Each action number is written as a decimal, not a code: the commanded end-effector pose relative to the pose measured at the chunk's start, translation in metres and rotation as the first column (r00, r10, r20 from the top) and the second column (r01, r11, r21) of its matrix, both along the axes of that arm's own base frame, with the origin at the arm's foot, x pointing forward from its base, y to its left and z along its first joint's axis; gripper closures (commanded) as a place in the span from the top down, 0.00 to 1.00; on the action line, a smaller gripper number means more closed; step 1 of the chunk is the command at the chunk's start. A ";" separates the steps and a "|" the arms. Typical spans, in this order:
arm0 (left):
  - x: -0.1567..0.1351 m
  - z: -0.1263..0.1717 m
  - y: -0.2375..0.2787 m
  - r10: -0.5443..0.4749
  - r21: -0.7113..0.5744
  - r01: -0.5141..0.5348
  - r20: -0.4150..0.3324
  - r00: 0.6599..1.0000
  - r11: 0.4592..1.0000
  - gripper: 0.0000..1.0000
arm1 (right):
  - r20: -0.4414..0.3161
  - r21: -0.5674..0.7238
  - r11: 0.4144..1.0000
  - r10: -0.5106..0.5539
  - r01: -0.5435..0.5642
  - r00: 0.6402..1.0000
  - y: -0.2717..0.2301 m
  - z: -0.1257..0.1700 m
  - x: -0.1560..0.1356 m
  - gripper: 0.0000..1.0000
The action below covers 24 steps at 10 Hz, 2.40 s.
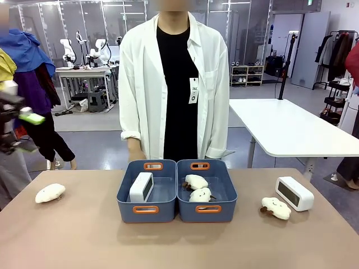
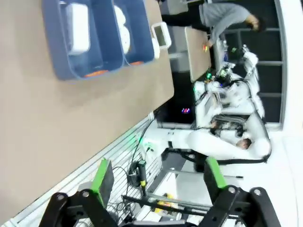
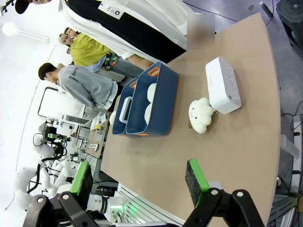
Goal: Sort the digital clocks into the basket.
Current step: Pick up the Digital clock from the table and place it into the empty Plastic storage basket.
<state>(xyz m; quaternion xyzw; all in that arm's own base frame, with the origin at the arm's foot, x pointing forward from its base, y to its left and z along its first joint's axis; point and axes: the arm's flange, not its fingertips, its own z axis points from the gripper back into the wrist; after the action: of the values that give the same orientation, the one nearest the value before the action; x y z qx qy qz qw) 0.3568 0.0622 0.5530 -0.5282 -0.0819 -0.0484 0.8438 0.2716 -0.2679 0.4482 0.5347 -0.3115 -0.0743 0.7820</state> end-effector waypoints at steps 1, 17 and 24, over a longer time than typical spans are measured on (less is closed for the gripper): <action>-0.019 -0.036 0.058 0.164 -0.131 -0.164 -0.006 0.986 0.978 0.97 | 0.023 0.006 1.000 -0.001 0.001 1.000 0.001 0.003 -0.001 1.00; -0.044 -0.088 0.132 0.369 -0.270 -0.362 -0.024 0.929 0.892 0.97 | 0.023 0.006 1.000 -0.001 0.001 1.000 0.001 0.003 -0.001 1.00; -0.044 -0.088 0.132 0.369 -0.270 -0.362 -0.024 0.929 0.892 0.97 | 0.023 0.006 1.000 -0.001 0.001 1.000 0.001 0.003 -0.001 1.00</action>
<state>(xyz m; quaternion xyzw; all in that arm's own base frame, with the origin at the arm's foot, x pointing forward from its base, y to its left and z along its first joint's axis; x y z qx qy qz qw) 0.3185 0.1947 0.4613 -0.6111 -0.2068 0.1140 0.7556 0.2715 -0.2681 0.4480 0.5346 -0.3116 -0.0743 0.7820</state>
